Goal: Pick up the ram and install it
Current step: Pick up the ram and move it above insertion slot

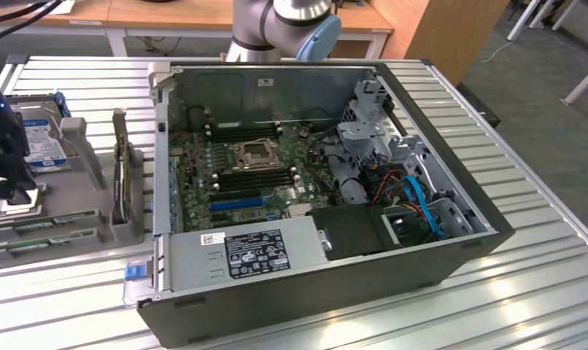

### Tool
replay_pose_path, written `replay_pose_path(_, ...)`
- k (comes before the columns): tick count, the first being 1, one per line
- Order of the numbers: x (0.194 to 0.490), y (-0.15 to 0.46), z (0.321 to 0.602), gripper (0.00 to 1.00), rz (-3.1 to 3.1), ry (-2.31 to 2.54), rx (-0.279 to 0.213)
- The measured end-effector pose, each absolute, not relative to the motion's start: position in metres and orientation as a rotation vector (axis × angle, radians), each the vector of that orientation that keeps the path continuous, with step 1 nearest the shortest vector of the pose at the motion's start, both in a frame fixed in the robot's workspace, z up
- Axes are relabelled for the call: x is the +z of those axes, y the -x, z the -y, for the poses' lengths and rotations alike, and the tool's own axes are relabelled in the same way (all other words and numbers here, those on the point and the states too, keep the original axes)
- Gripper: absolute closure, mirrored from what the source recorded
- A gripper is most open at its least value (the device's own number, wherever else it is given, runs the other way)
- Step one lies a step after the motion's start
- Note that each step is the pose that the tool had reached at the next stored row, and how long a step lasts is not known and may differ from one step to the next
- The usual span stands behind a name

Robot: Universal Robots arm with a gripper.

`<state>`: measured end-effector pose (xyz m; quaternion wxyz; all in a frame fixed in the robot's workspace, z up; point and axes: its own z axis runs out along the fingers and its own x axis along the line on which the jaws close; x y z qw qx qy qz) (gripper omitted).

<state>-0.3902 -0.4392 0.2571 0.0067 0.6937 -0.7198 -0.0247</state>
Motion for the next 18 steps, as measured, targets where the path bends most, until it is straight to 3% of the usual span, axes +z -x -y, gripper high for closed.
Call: replay_pose_path(18, 0.241, 0.39, 0.439, 0.71, 2.252, -2.17, -0.077)
